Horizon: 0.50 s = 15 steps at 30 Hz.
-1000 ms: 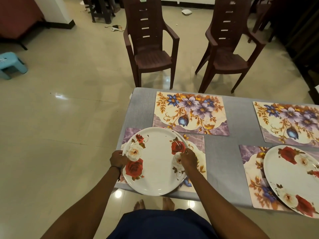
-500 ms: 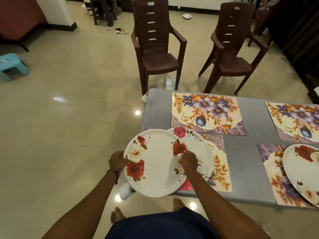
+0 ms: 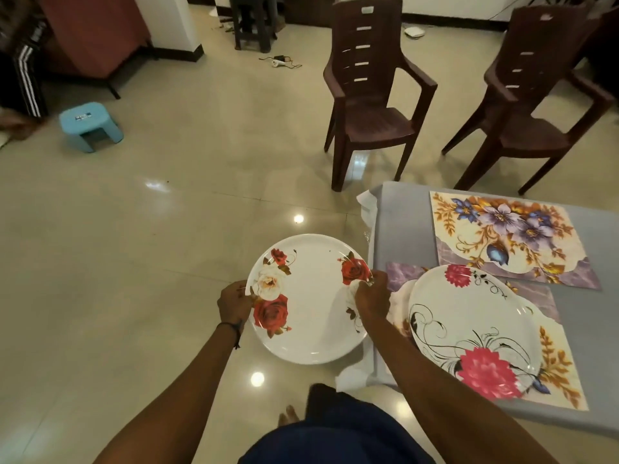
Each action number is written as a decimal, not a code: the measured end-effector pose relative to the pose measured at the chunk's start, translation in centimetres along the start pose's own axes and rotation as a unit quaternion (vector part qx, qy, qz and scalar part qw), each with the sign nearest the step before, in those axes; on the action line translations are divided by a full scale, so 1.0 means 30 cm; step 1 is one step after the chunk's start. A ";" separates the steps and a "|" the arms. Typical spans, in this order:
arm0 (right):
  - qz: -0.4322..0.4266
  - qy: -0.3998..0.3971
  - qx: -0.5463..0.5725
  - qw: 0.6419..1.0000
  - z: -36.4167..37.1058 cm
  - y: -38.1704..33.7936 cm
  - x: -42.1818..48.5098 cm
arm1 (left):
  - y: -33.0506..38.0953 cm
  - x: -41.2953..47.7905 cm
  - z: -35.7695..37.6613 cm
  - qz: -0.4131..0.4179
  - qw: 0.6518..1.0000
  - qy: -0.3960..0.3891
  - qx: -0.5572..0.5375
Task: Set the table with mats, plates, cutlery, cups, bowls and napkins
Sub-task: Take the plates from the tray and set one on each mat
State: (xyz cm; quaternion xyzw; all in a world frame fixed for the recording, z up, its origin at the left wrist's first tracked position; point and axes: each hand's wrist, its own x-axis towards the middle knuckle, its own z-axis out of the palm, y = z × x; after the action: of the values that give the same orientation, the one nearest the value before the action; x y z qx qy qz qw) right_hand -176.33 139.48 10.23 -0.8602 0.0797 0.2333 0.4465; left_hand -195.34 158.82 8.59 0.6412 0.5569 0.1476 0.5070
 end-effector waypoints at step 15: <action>0.076 0.110 0.045 0.990 0.357 -0.223 0.463 | 0.340 0.718 0.117 0.052 0.992 -0.107 0.044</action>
State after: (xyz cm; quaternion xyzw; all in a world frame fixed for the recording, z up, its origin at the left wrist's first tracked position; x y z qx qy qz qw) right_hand -165.34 153.03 3.27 -0.8508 0.2043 0.1669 0.4544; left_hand -179.69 177.09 7.27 0.7029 0.4716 0.0794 0.5265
